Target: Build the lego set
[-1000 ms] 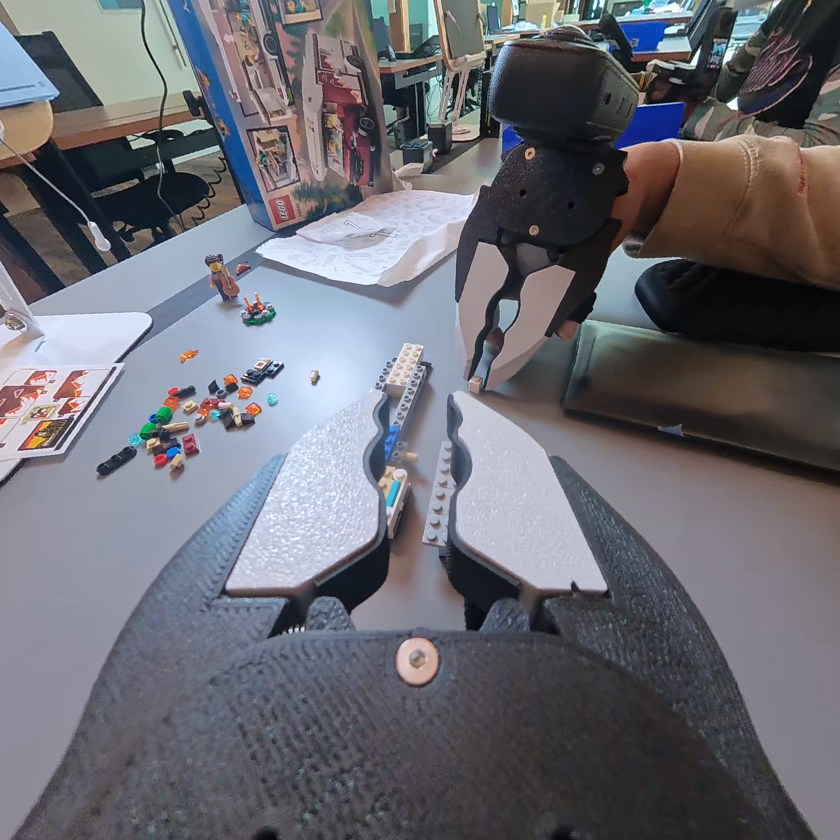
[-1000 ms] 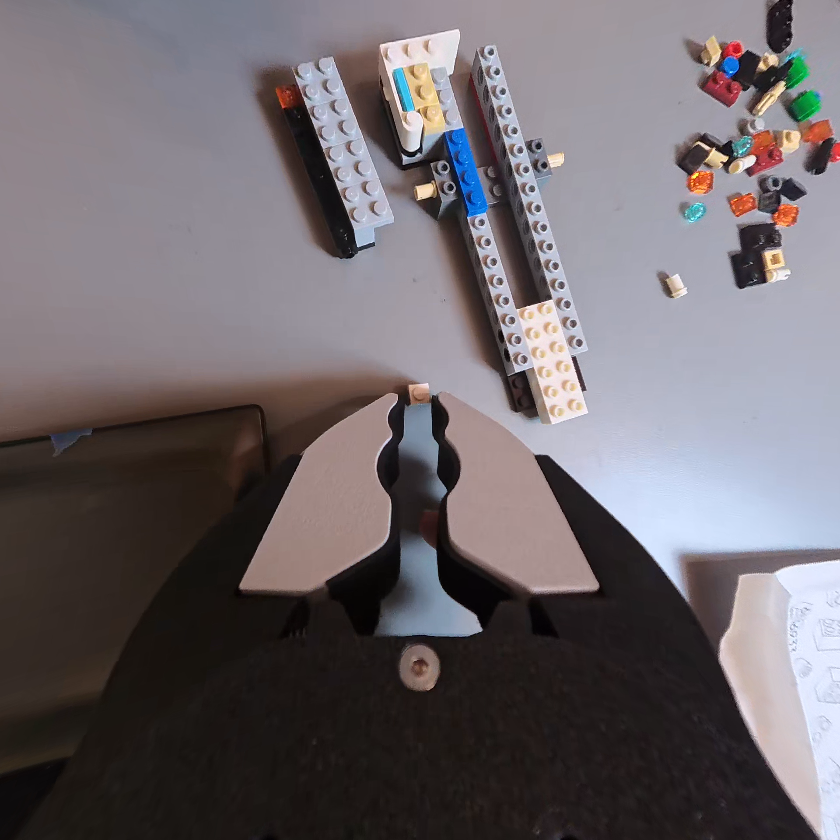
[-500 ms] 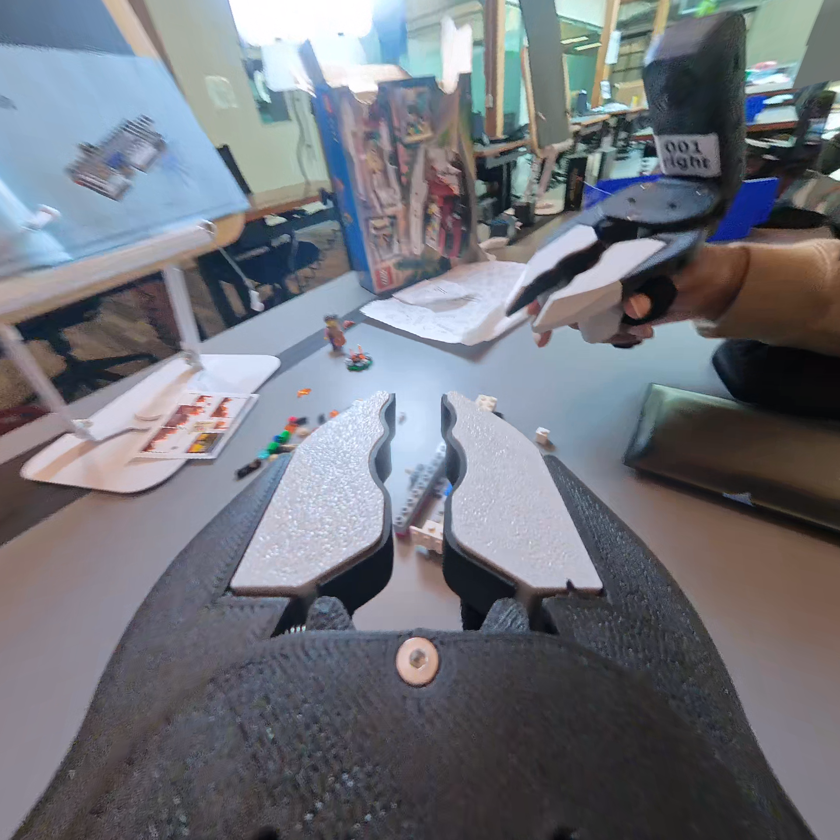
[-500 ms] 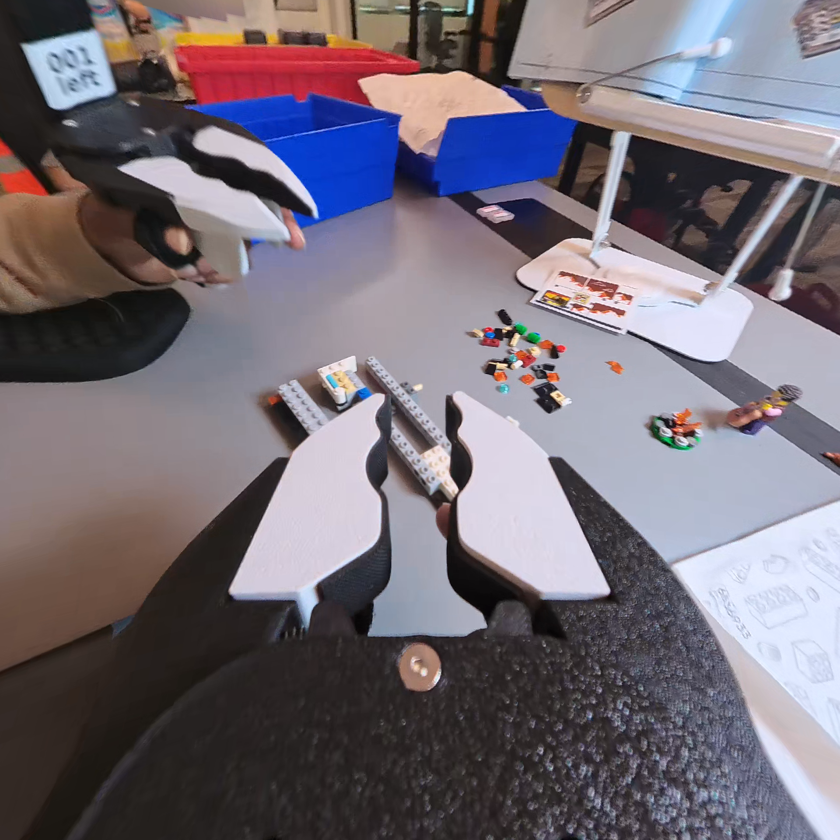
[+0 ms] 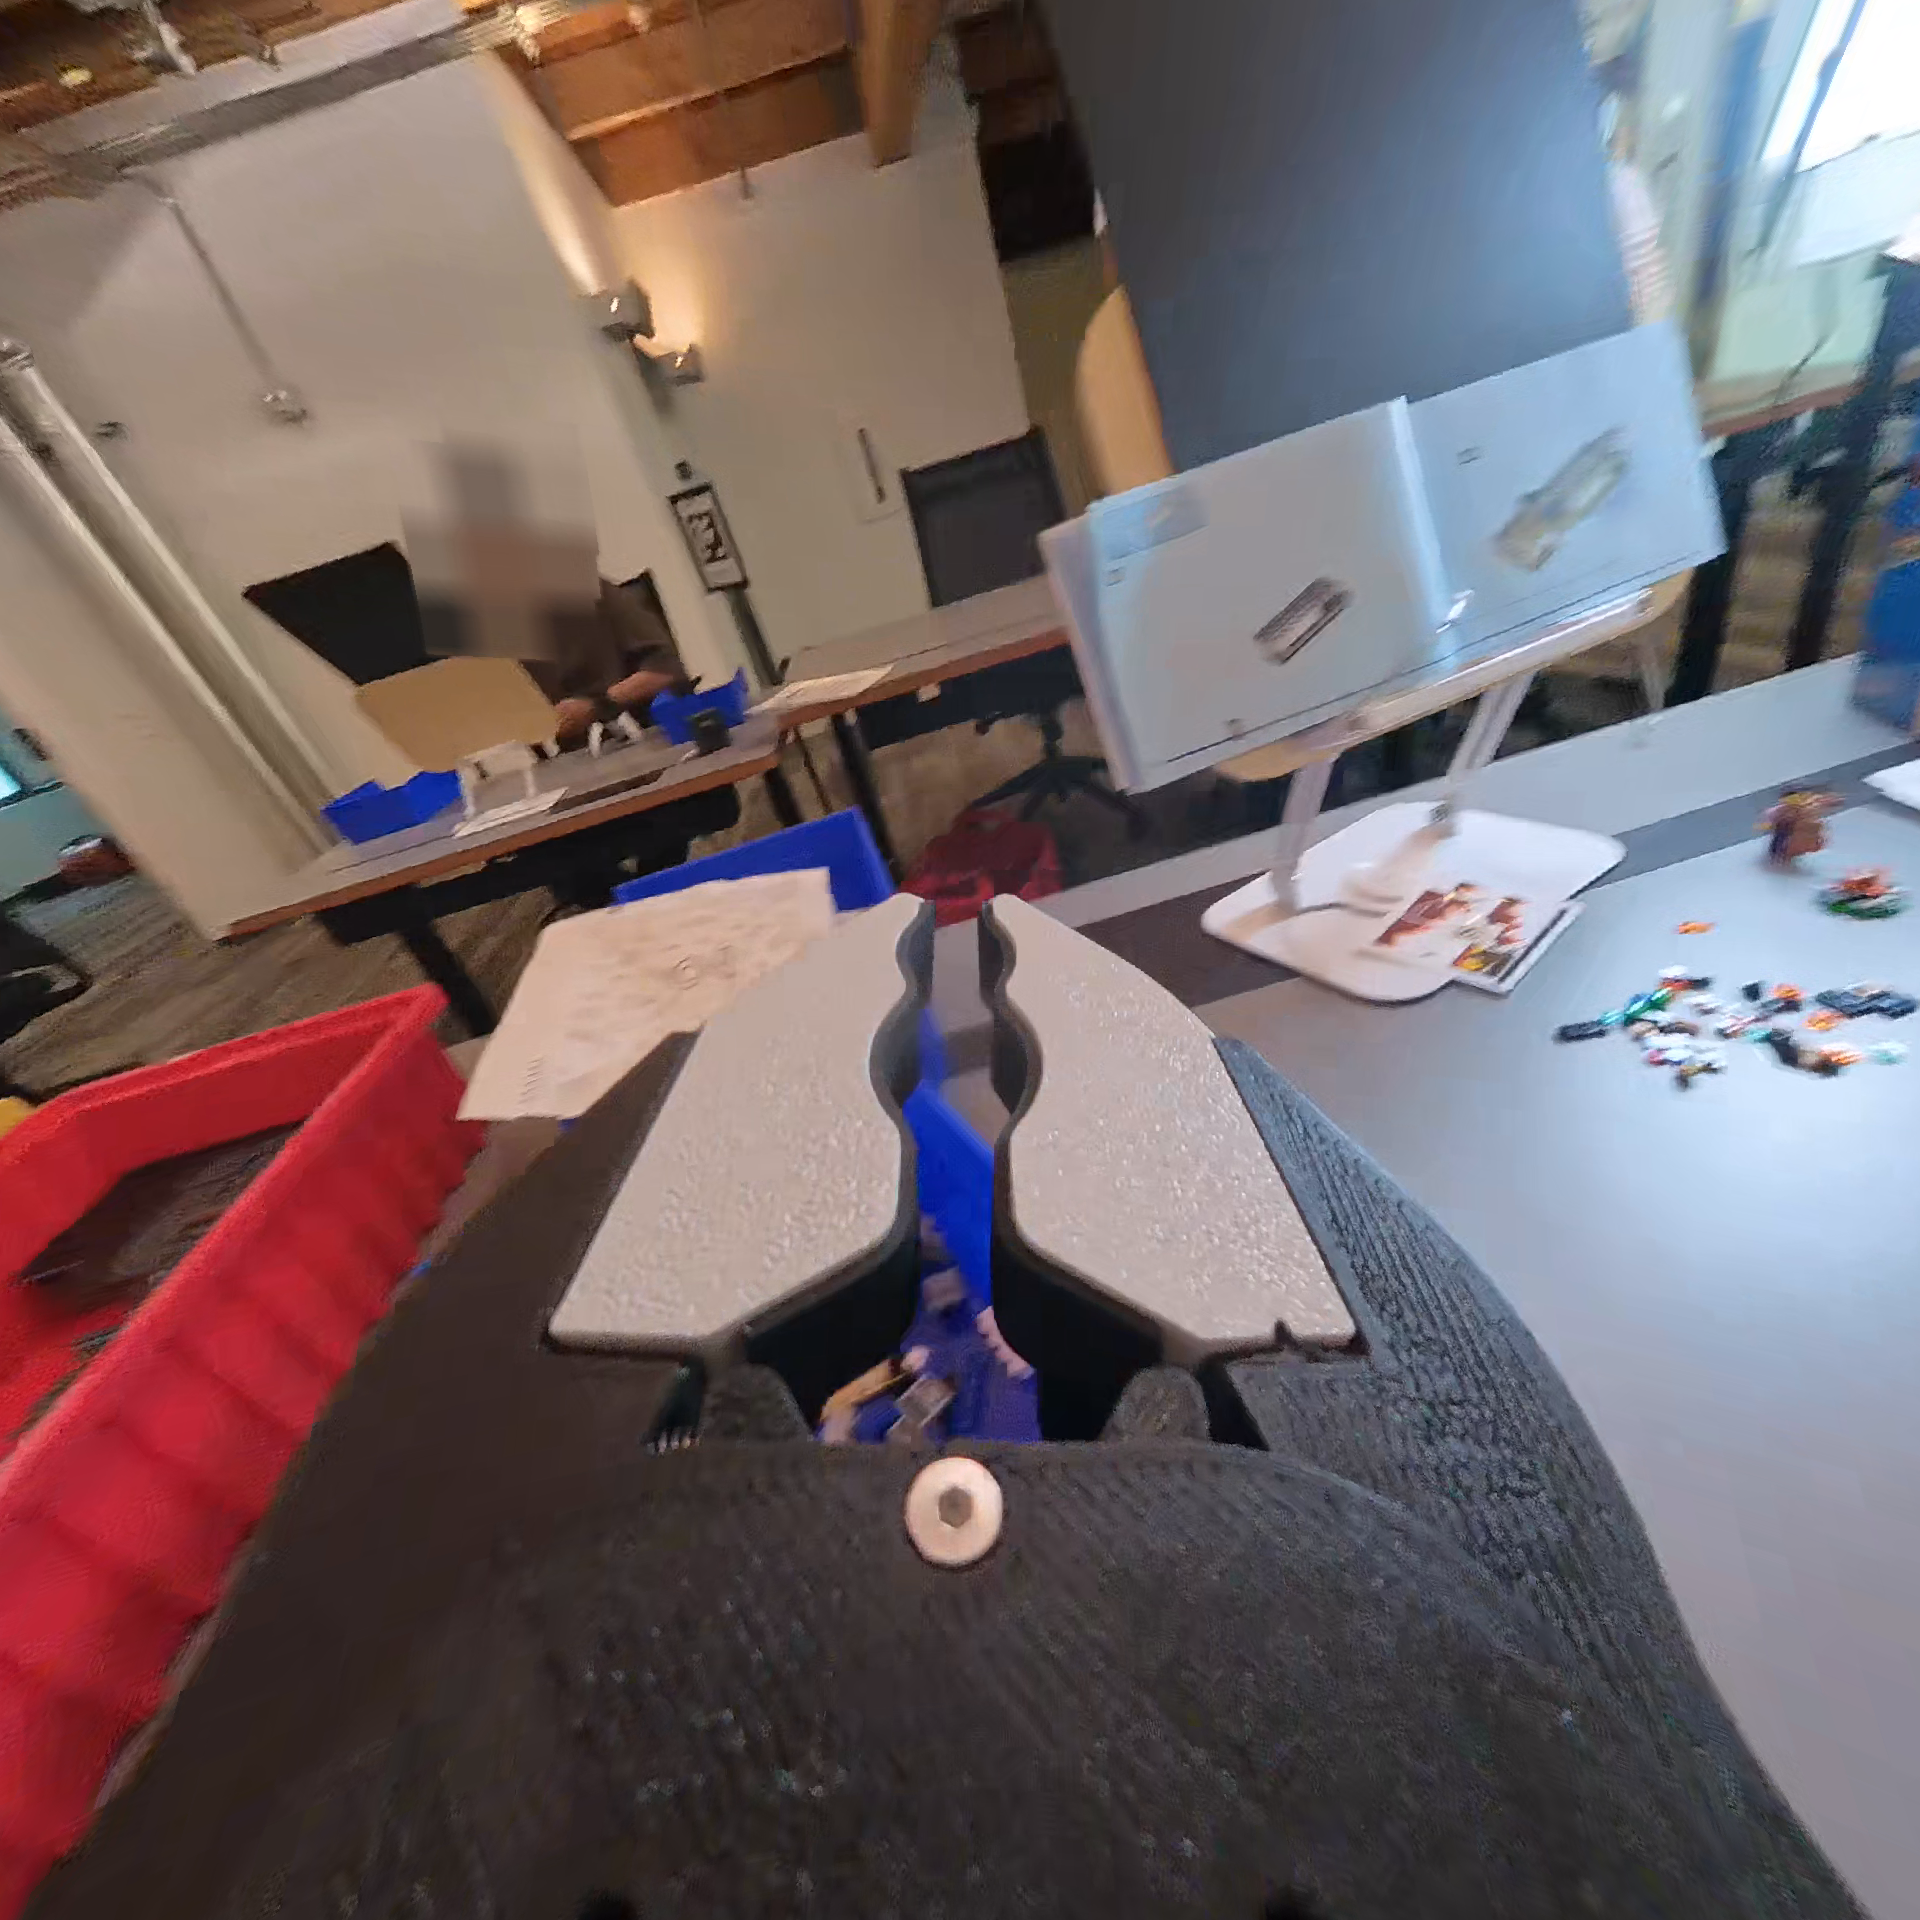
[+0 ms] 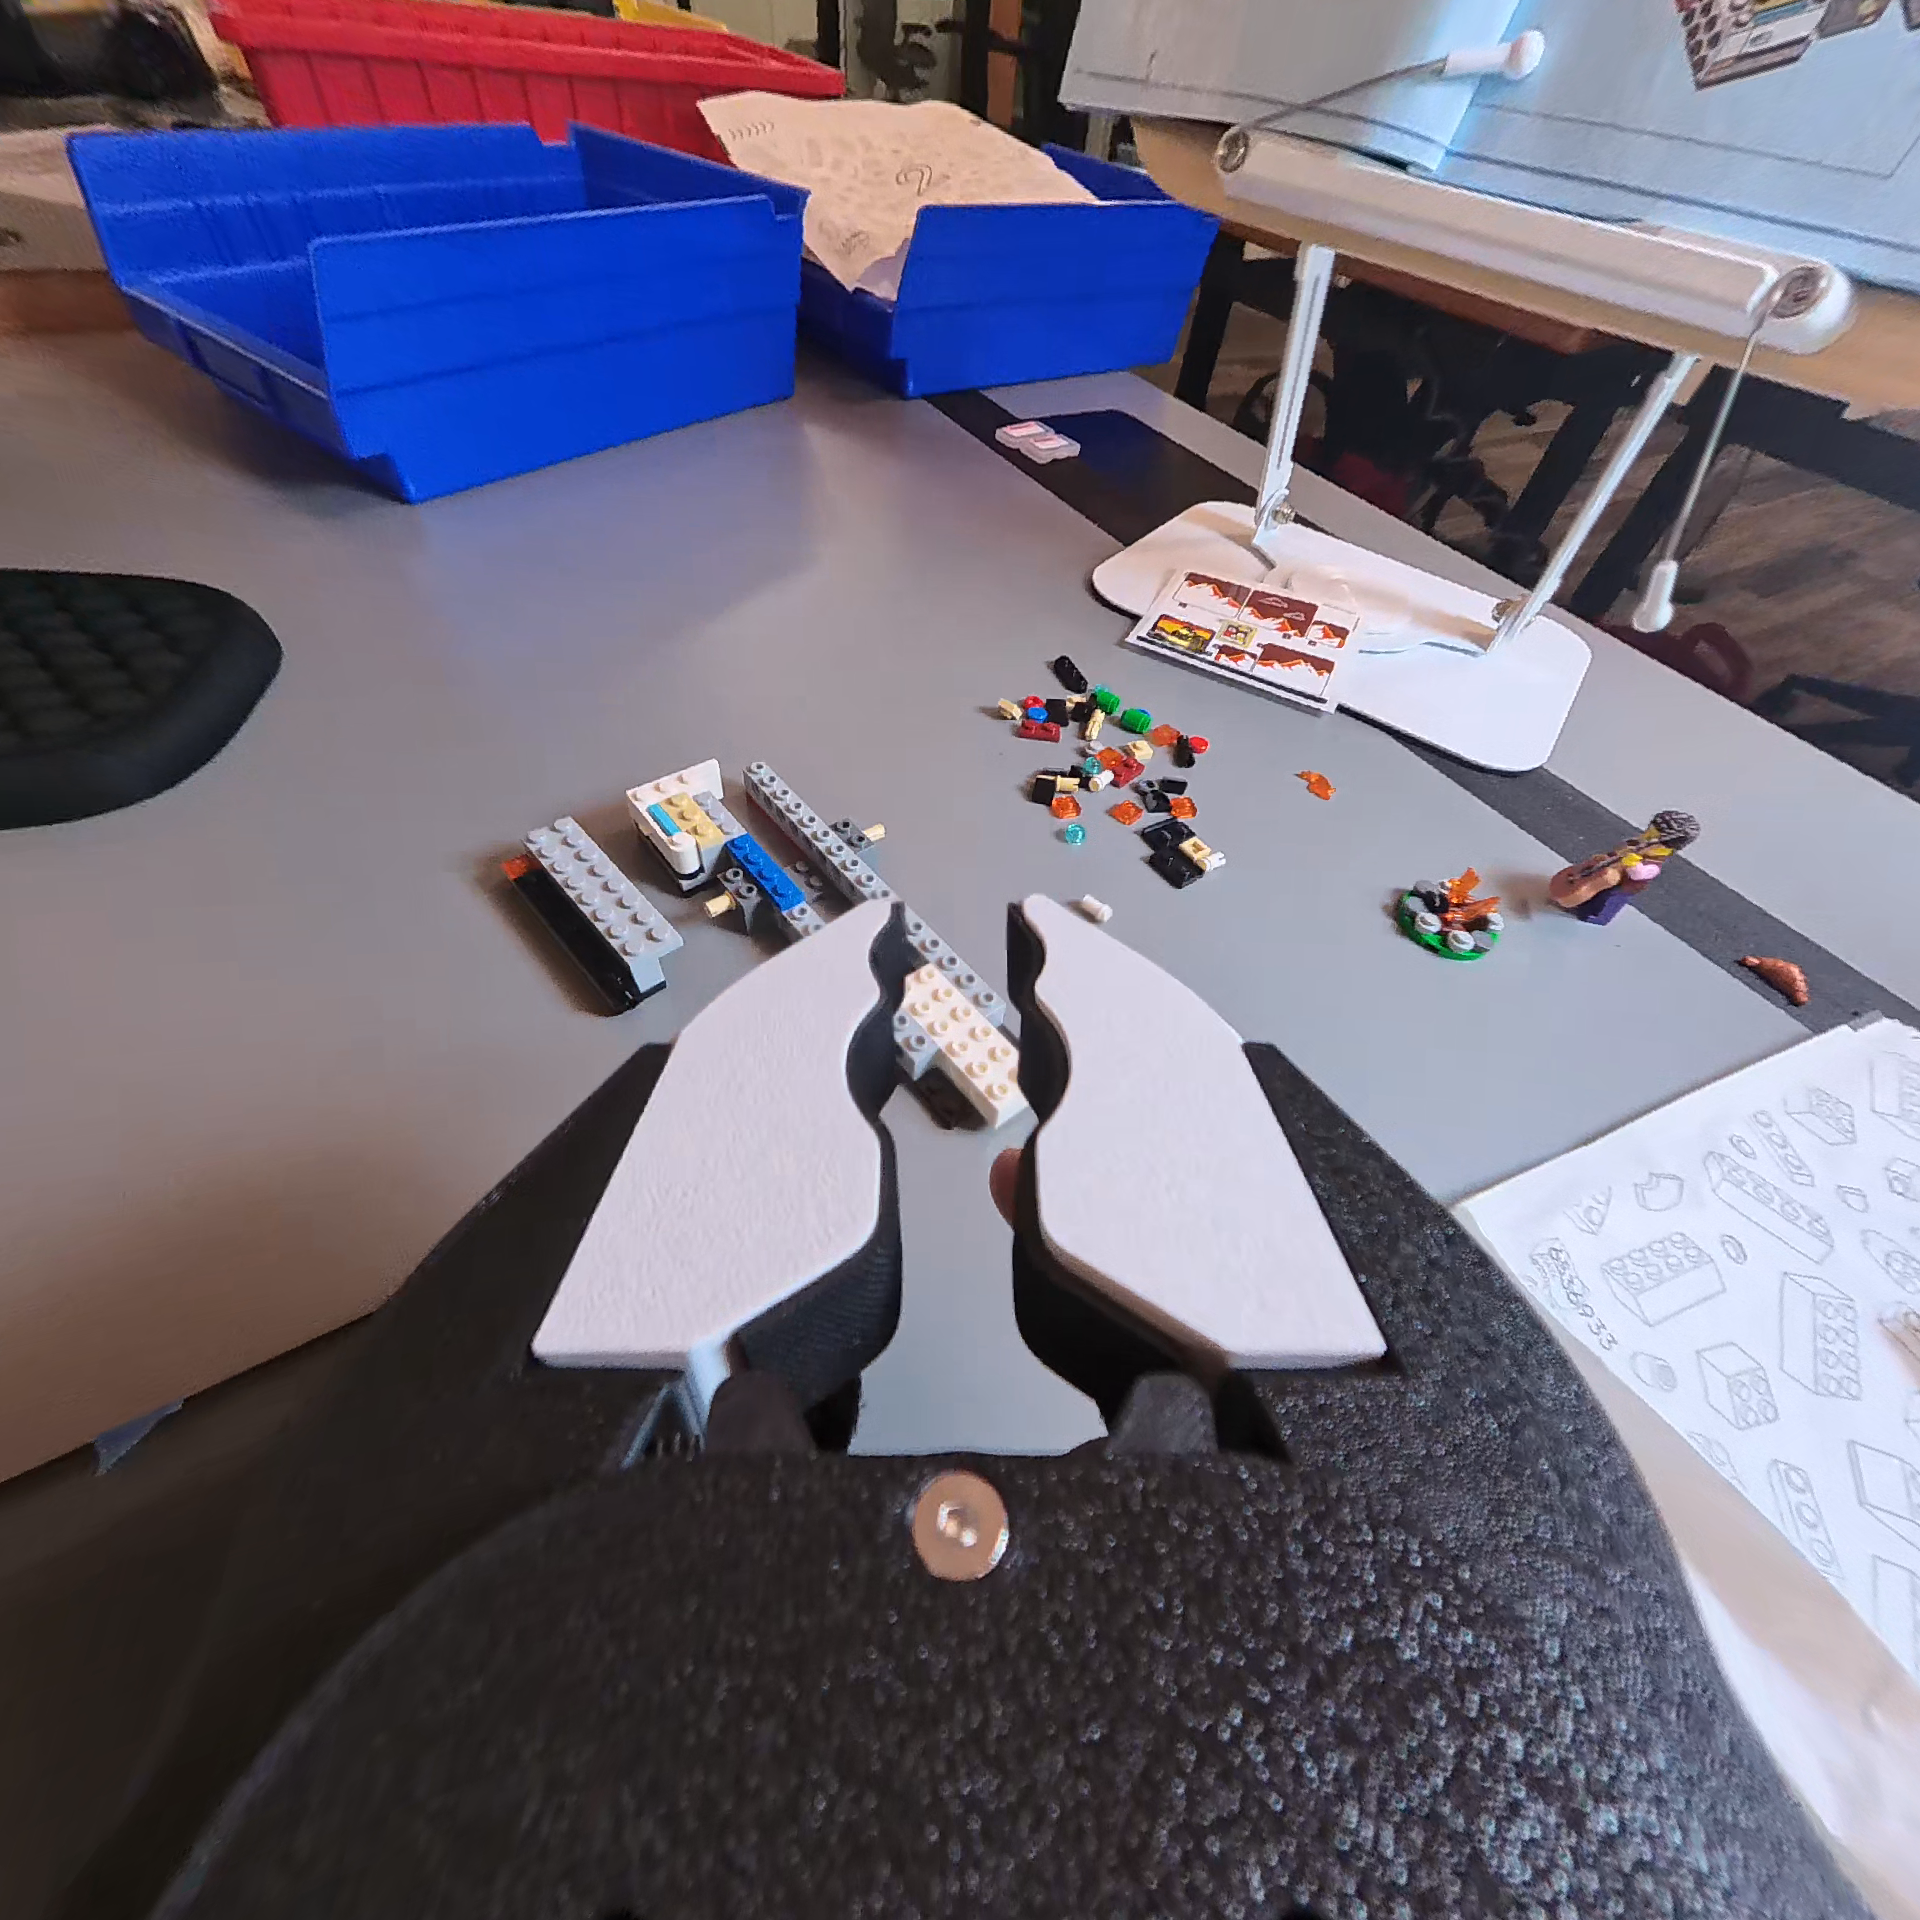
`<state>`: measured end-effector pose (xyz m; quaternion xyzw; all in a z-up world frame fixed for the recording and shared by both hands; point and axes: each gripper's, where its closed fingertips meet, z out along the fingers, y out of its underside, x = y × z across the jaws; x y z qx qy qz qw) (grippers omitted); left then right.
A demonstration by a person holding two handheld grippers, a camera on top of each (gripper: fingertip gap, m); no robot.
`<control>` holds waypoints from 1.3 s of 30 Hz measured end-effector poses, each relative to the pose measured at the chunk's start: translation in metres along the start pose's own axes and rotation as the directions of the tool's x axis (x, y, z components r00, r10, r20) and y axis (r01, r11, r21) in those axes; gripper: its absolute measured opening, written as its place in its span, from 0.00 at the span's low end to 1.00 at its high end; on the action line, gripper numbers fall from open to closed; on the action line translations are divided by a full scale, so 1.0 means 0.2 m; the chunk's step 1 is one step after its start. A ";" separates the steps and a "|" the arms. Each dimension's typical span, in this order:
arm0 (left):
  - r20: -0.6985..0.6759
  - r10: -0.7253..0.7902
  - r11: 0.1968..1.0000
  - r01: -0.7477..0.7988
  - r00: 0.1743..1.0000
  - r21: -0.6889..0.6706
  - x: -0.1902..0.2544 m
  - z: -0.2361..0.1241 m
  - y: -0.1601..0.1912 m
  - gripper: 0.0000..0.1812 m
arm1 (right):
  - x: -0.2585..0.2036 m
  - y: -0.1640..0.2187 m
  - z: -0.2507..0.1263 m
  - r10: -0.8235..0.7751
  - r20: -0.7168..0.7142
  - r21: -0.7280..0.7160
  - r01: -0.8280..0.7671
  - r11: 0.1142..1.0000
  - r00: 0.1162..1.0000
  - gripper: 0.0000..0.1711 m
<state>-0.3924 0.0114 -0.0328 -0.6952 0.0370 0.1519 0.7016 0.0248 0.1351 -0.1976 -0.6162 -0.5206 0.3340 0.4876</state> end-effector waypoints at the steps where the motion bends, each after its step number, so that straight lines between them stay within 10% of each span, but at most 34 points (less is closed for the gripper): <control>1: 0.012 0.015 0.999 -0.014 1.000 -0.045 -0.07 -0.01 0.03 0.04 | -0.01 0.00 0.01 -0.006 0.008 -0.002 0.006 1.000 1.000 0.11; 6: -0.058 0.107 0.919 -0.120 0.993 -0.375 -0.29 -0.04 0.34 0.06 | -0.05 0.02 0.02 -0.048 0.016 -0.024 0.049 0.999 0.999 0.10; 12: -0.296 0.097 0.622 -0.290 0.950 -0.727 -0.34 -0.18 0.81 0.10 | -0.07 0.05 0.04 -0.065 0.026 -0.050 0.067 0.996 0.998 0.09; 23: -0.607 0.064 0.016 -0.609 0.792 -0.793 -0.38 -0.30 1.29 0.10 | -0.12 0.10 0.11 -0.074 0.016 -0.103 0.075 0.992 0.997 0.09; 28: -0.632 0.052 0.012 -0.634 0.773 -0.774 -0.39 -0.21 1.33 0.10 | -0.09 0.12 0.12 -0.046 -0.001 -0.107 0.046 0.993 0.999 0.09; 34: -0.735 -0.086 0.354 -0.669 0.673 -0.654 -0.03 -0.07 1.16 0.10 | -0.04 0.13 0.12 -0.009 -0.025 -0.090 0.007 0.996 1.000 0.09; 39: -0.779 -0.020 0.315 -0.735 0.627 -0.600 0.01 -0.06 1.21 0.09 | 0.01 0.12 0.11 0.001 -0.061 -0.062 -0.005 0.998 0.998 0.08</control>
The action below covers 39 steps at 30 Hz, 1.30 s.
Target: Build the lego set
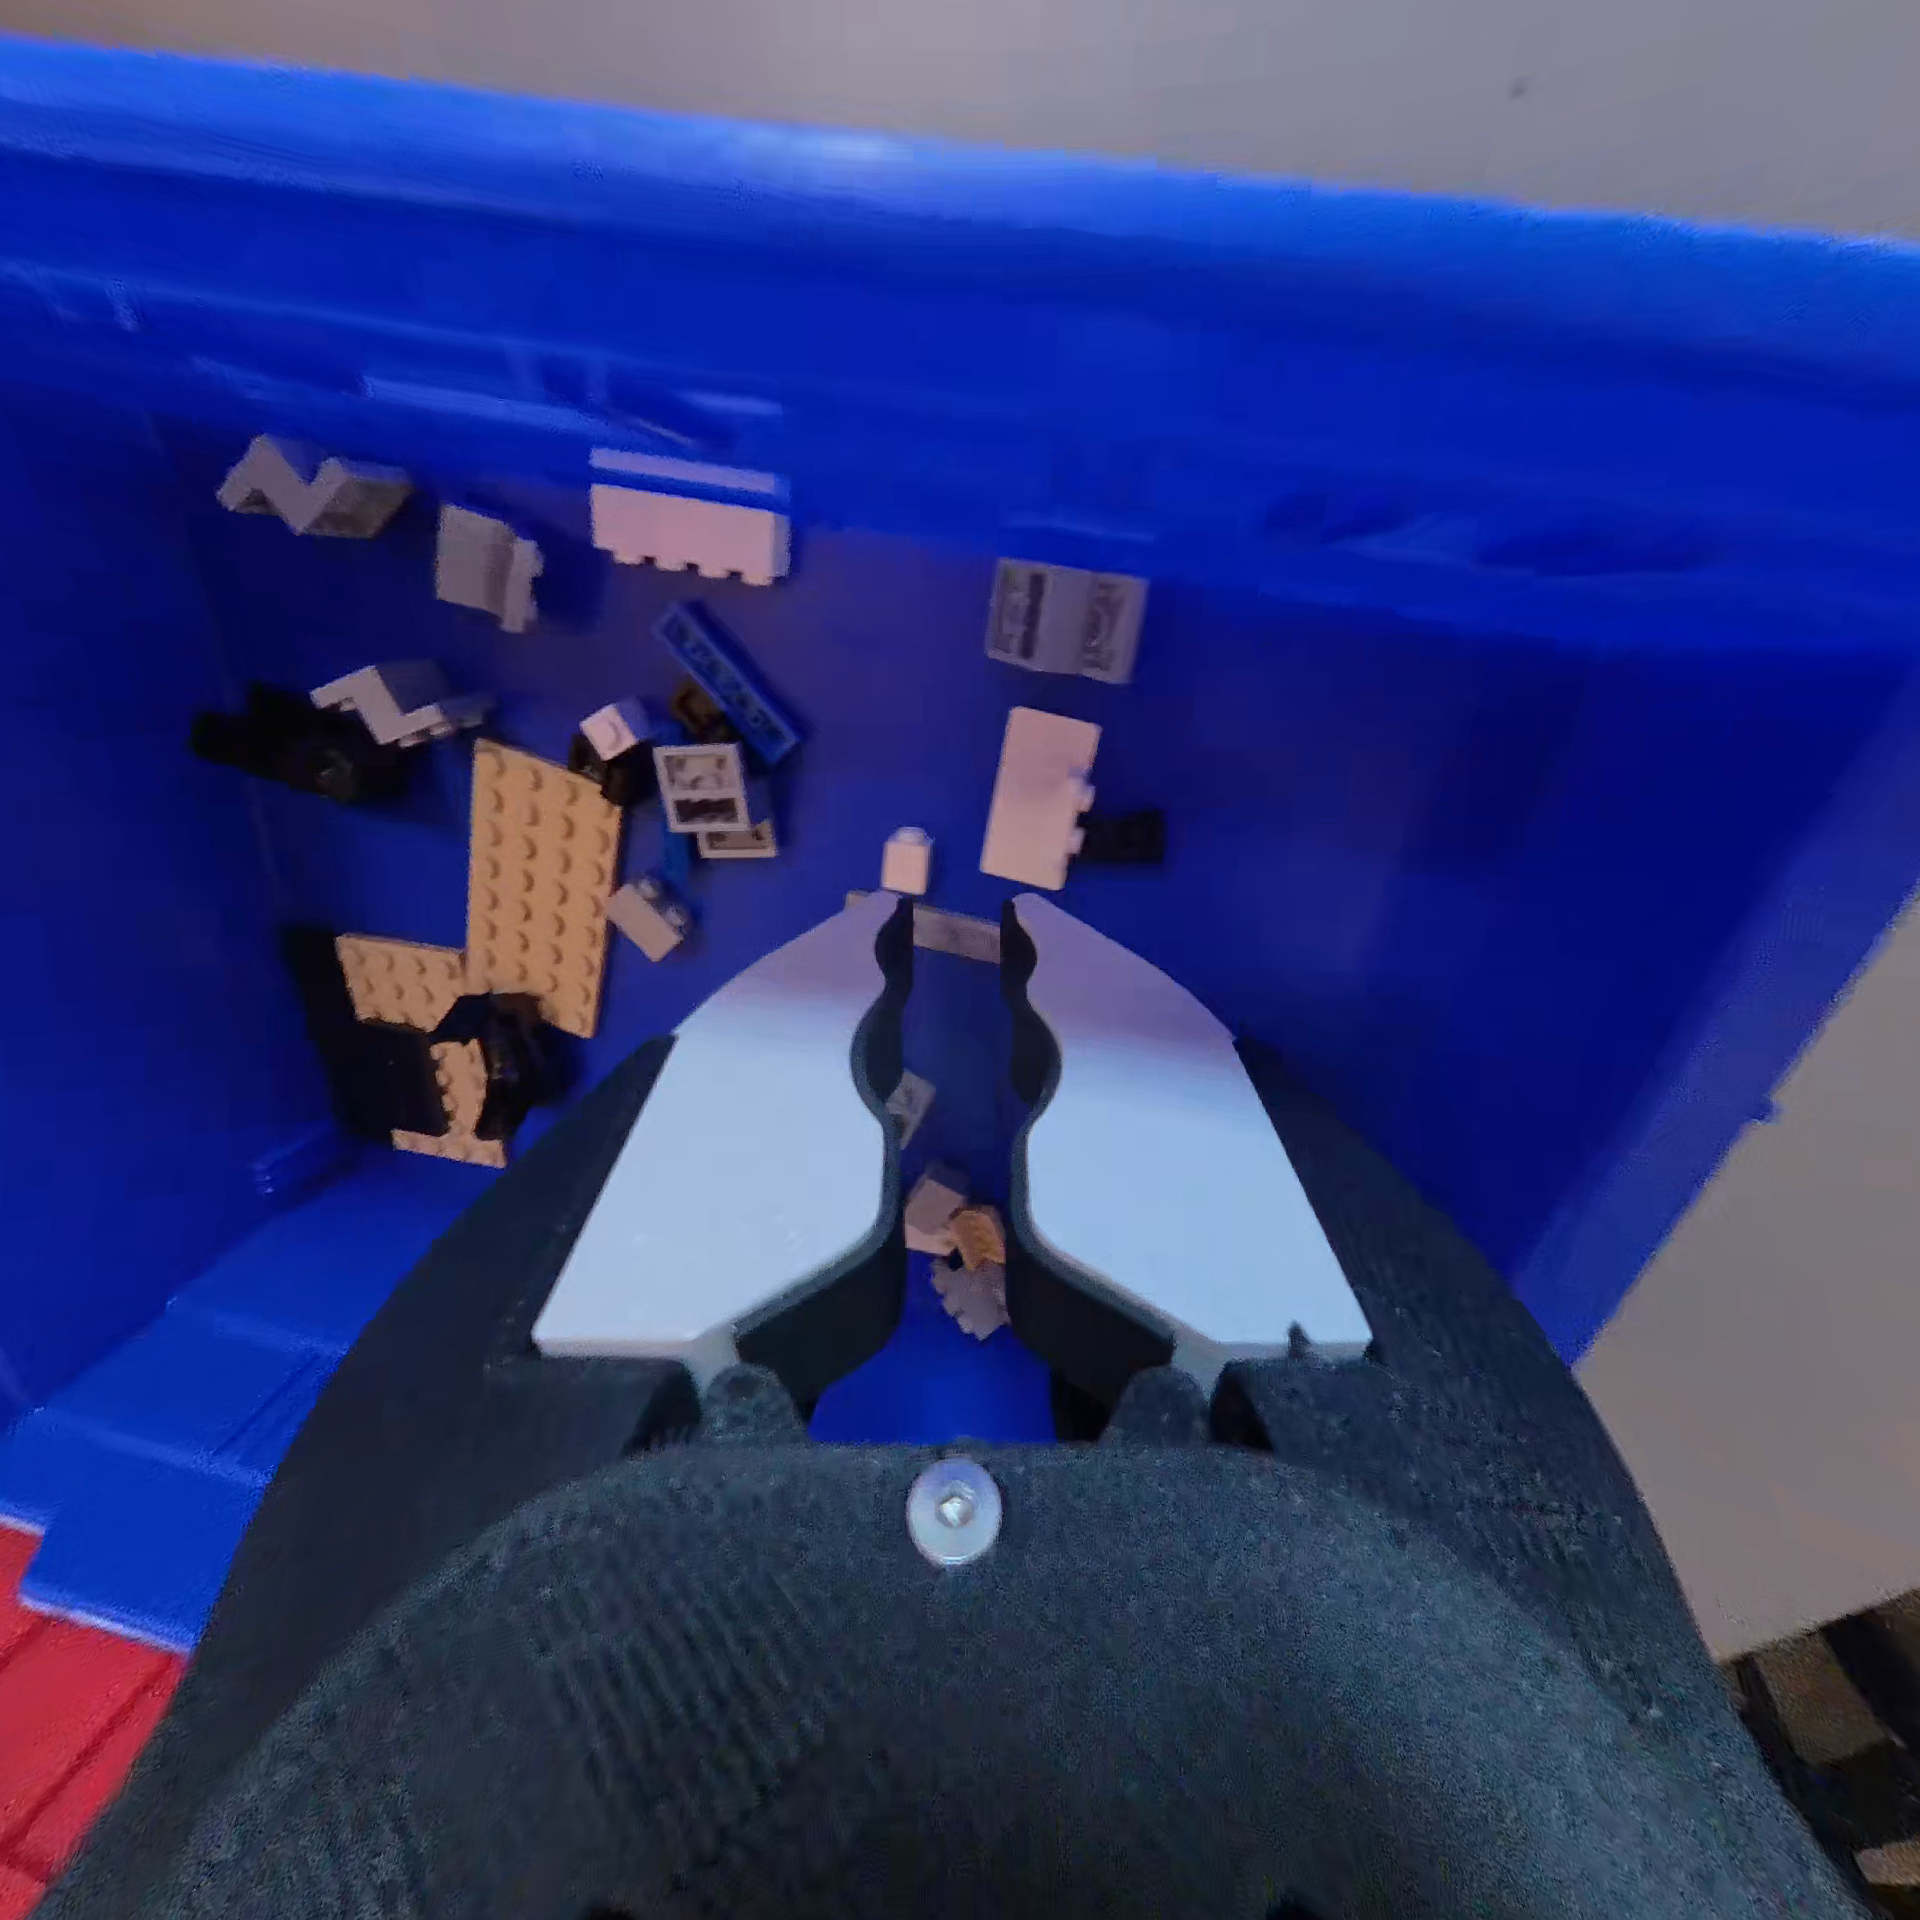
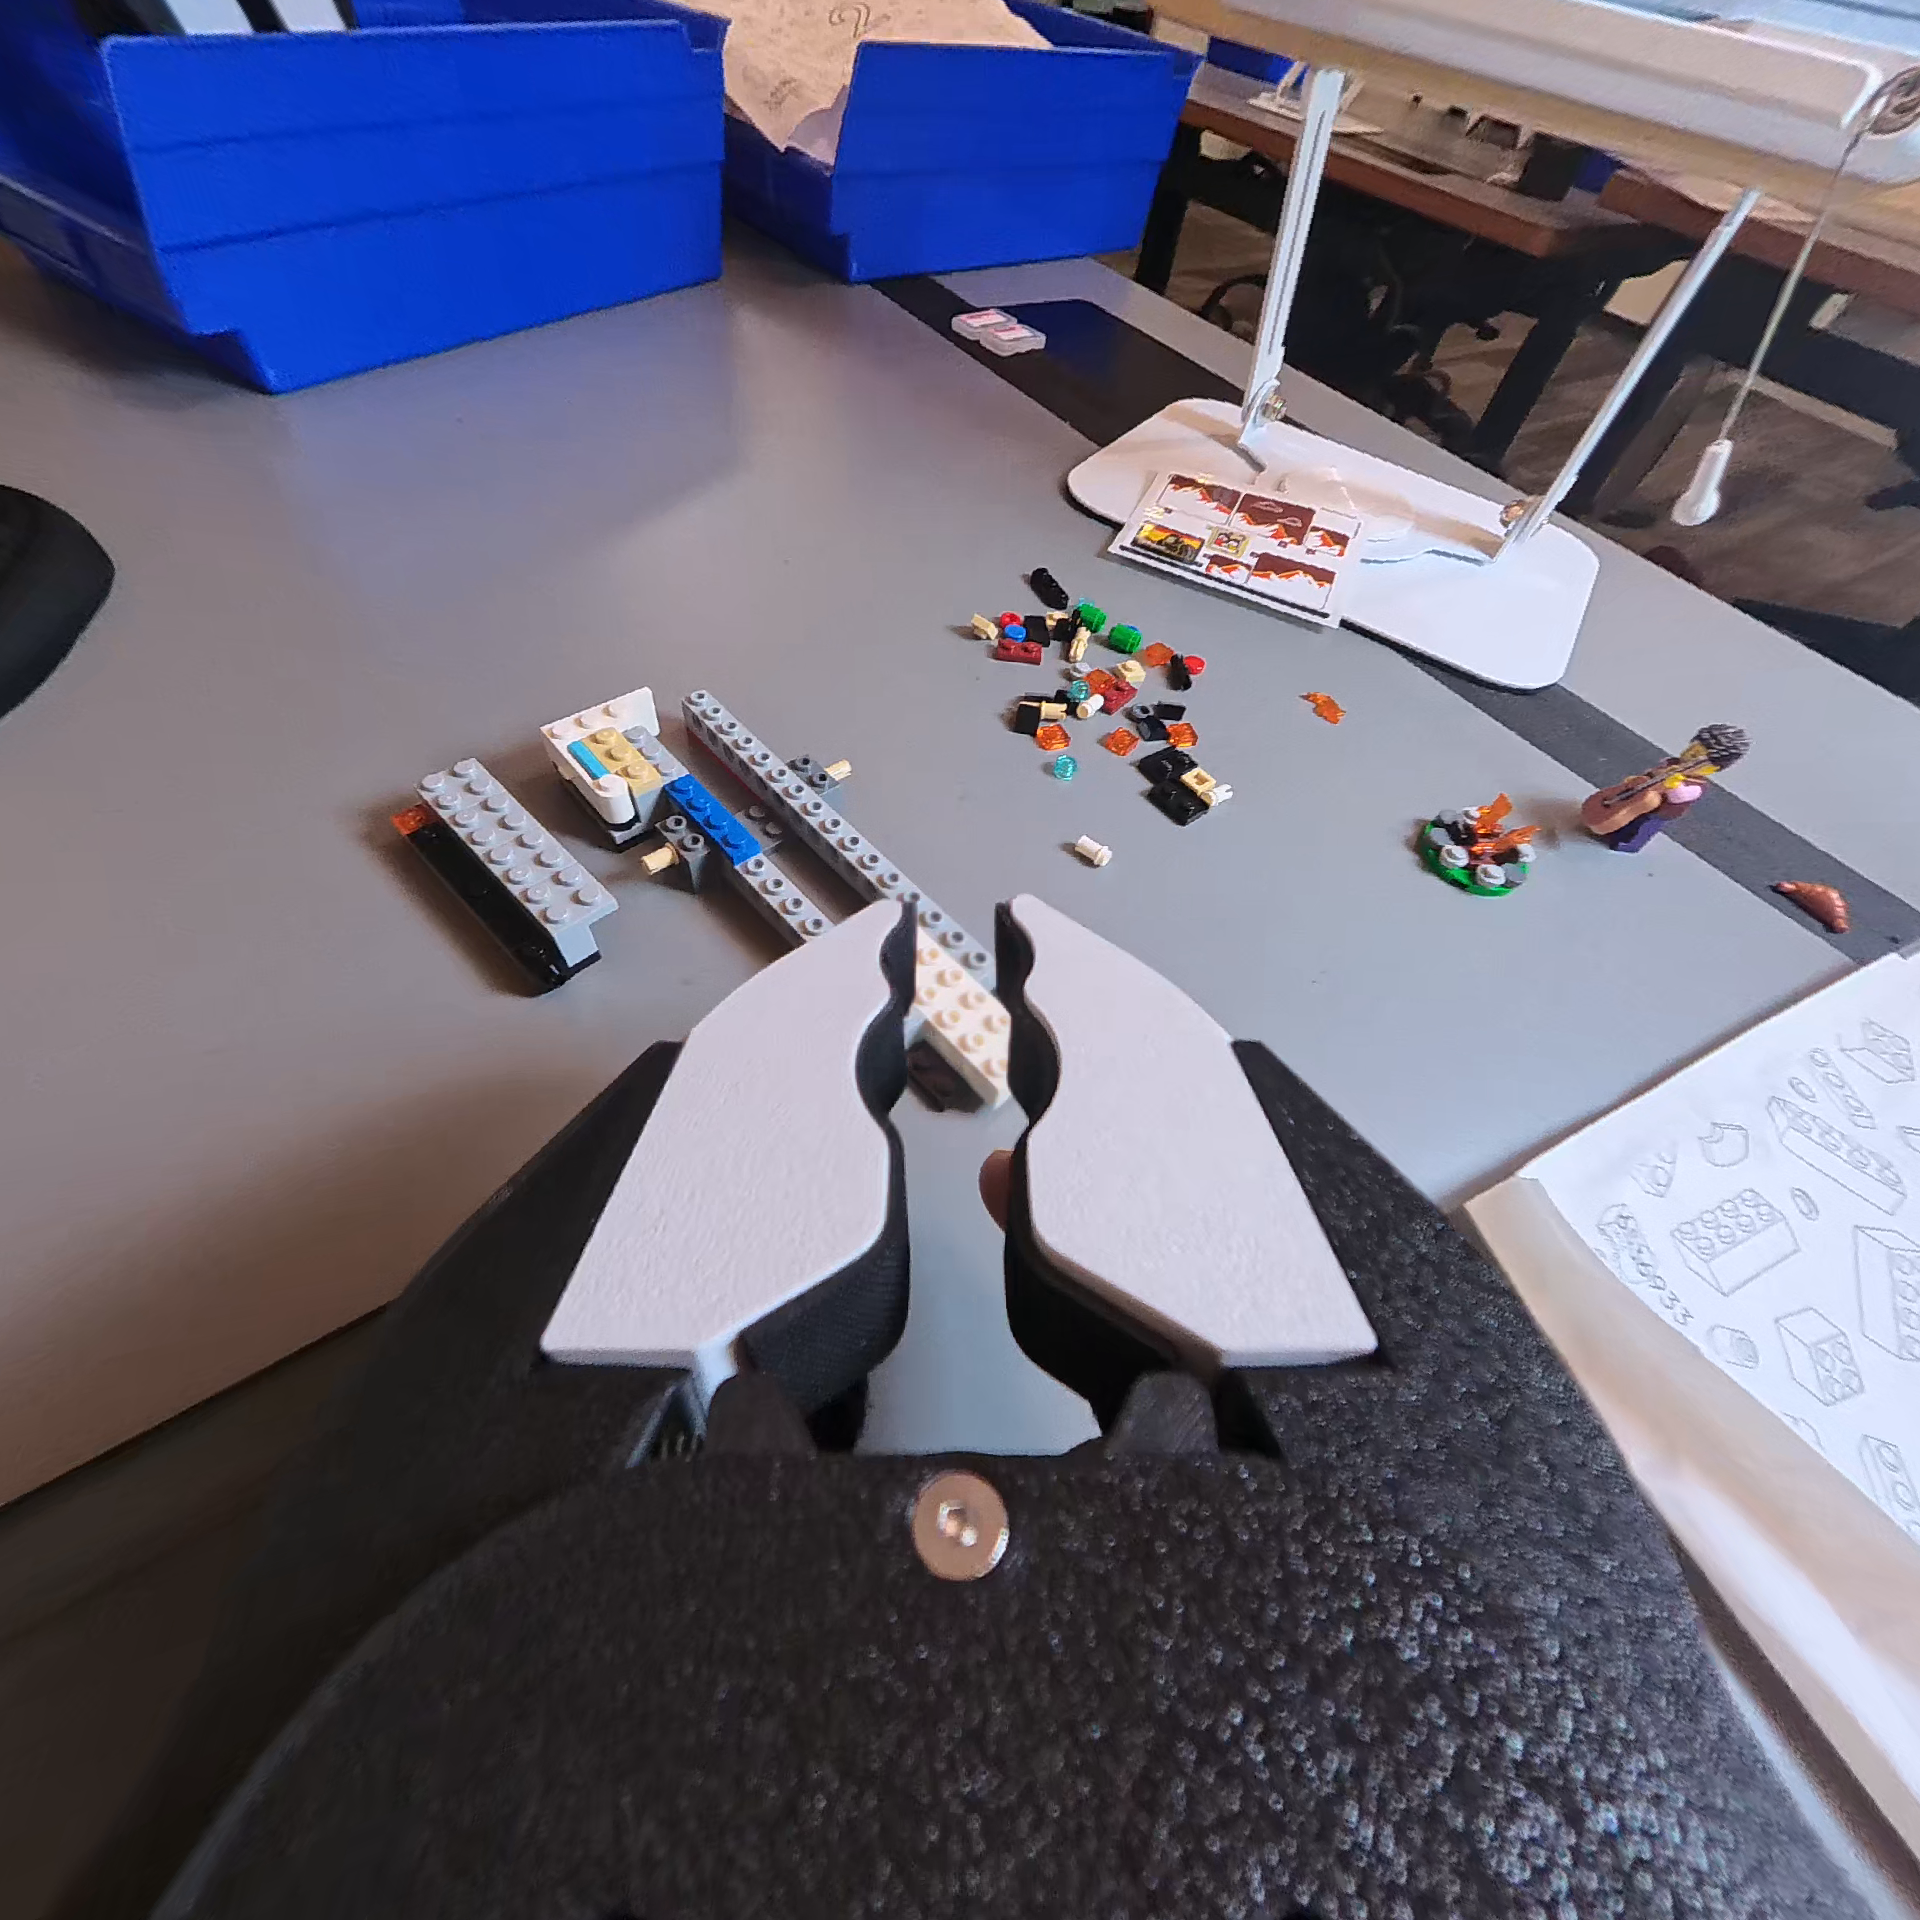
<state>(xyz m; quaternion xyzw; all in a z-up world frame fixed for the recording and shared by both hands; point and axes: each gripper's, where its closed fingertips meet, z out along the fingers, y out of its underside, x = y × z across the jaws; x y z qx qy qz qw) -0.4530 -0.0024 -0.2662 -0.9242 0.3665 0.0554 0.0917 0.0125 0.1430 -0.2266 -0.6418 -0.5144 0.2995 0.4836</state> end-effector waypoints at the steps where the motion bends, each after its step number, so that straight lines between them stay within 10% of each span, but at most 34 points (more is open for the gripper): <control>1: 0.019 -0.008 1.000 0.008 1.000 -0.004 -0.03 0.01 0.01 0.08 | 0.01 -0.01 -0.01 0.003 -0.010 0.012 -0.003 1.000 1.000 0.08; 12: 0.179 -0.085 0.985 0.055 0.980 0.166 -0.45 0.05 -0.16 0.12 | 0.24 -0.15 -0.16 0.110 -0.210 0.182 -0.072 0.981 0.972 0.09; 18: -0.127 0.003 0.979 0.023 0.992 0.202 -0.24 0.06 -0.25 0.13 | 0.33 -0.13 -0.24 0.146 -0.291 0.196 -0.091 0.976 0.945 0.09; 28: -0.092 0.064 0.981 -0.046 0.994 0.188 -0.21 0.16 -0.26 0.25 | 0.29 -0.10 -0.19 0.097 -0.288 0.143 -0.057 0.988 0.953 0.09; 39: -0.059 -0.041 0.973 0.053 0.997 0.225 -0.22 0.16 -0.27 0.13 | 0.24 -0.13 -0.21 0.074 -0.255 0.154 -0.035 0.987 0.964 0.08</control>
